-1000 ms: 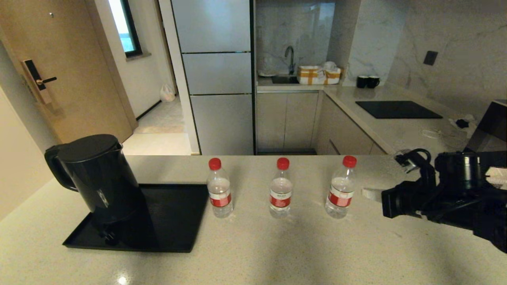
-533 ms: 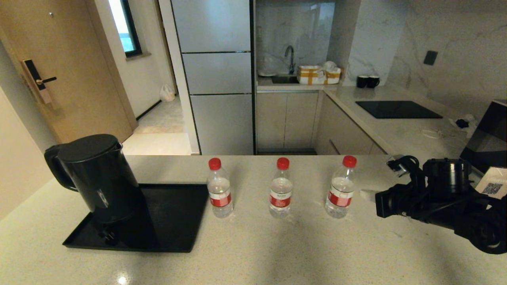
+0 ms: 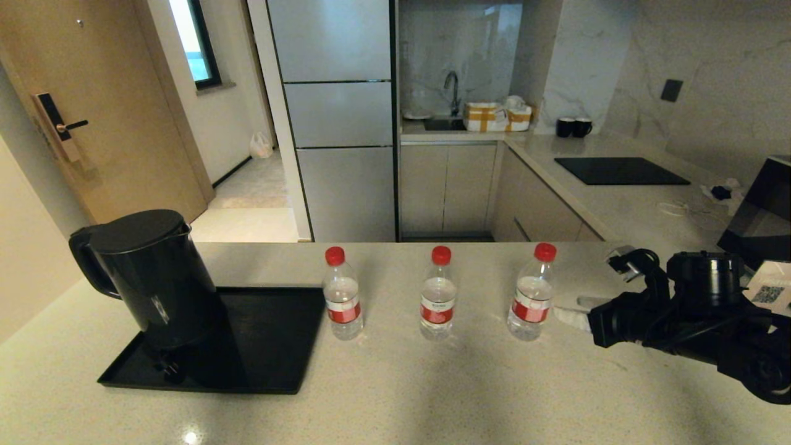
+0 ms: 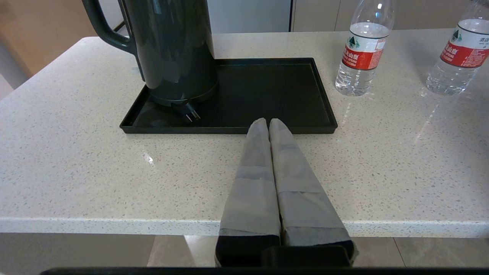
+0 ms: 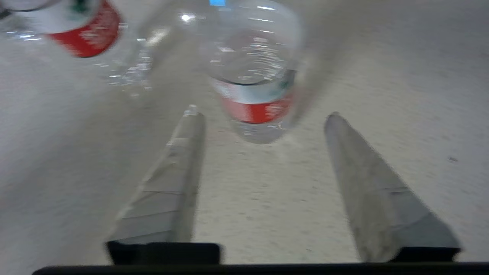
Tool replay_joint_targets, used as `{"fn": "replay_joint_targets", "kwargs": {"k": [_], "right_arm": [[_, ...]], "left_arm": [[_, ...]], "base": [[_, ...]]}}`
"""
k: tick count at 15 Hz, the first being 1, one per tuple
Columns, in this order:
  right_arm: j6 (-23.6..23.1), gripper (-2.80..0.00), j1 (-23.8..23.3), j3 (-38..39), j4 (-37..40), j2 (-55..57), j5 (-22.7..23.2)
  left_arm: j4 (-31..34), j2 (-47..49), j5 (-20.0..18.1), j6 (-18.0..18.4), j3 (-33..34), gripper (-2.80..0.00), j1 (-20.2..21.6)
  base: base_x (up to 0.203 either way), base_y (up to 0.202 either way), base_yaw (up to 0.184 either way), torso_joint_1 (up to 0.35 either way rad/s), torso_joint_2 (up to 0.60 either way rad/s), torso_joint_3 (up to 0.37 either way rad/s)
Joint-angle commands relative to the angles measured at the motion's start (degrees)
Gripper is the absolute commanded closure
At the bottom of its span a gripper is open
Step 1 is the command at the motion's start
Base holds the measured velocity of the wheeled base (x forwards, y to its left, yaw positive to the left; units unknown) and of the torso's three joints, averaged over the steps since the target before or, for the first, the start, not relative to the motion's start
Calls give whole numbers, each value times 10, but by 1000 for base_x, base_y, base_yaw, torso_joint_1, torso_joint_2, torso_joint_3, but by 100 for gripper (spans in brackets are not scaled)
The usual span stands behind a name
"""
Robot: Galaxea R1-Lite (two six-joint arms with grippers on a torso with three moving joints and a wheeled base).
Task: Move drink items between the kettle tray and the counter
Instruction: Pick up the bottled water
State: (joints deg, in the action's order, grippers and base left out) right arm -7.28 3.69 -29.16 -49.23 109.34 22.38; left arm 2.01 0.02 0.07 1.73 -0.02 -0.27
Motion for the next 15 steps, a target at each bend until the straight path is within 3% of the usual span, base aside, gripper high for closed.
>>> {"fn": "replay_joint_targets", "kwargs": {"k": [1,5,7,10,15], "right_arm": [[7,-280,28,4,-4,-10,2],[35,-280,69,7,-20,3,-5],[61,-280,72,-10,-54,29,-33],[71,-280,57,-50,-112,77,-98],[70,-280,42,-65,-109,89,-99]], "left_arm": [[1,-1,0,0,0,0,0],[0,-1,0,0,0,0,0],[0,0,0,0,0,0,0],[1,-1,0,0,0,0,0],[0,-1,0,0,0,0,0]], "base": [[0,0,0,0,0,0],[0,0,0,0,0,0],[0,0,0,0,0,0],[0,0,0,0,0,0],[0,0,0,0,0,0]]}}
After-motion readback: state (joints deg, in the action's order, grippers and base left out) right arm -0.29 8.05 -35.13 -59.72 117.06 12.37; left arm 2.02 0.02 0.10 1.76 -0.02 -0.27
